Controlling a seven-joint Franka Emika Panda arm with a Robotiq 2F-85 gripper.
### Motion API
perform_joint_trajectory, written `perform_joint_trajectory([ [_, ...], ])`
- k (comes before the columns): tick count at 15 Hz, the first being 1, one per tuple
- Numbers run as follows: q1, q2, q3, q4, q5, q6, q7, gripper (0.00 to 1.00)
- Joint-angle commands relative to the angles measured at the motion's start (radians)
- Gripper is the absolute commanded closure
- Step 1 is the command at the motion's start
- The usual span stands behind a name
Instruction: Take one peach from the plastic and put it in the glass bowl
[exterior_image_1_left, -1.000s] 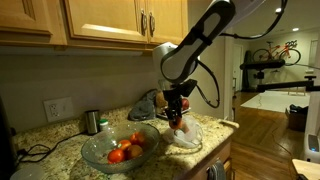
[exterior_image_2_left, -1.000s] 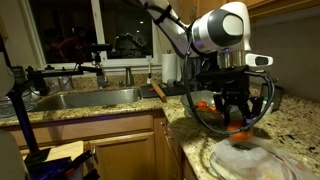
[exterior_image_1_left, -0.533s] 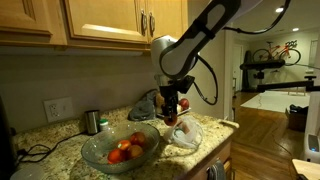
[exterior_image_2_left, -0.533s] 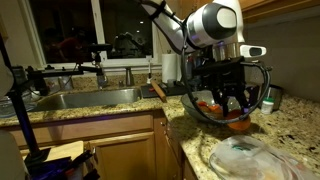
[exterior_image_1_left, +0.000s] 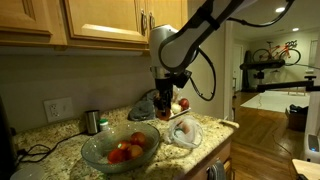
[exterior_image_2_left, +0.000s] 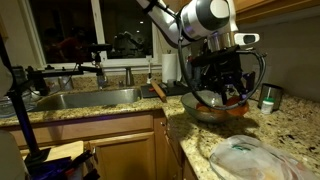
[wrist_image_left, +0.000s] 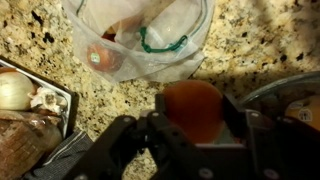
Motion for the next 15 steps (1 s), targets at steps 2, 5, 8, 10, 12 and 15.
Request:
perform_joint_trajectory([
  [2, 0.006, -0.059, 0.025, -0.048, -0.012, 0.052, -0.009, 0.66],
  [5, 0.011, -0.051, 0.042, -0.039, 0.005, 0.076, -0.027, 0.66],
  [8, 0.017, -0.044, 0.058, -0.030, 0.015, 0.089, -0.041, 0.66],
  [10, 0.018, -0.038, 0.070, -0.023, 0.028, 0.094, -0.062, 0.66],
  [12, 0.021, -0.033, 0.080, -0.017, 0.039, 0.108, -0.085, 0.66],
  [15, 0.022, -0.020, 0.097, 0.000, 0.062, 0.119, -0.123, 0.66],
])
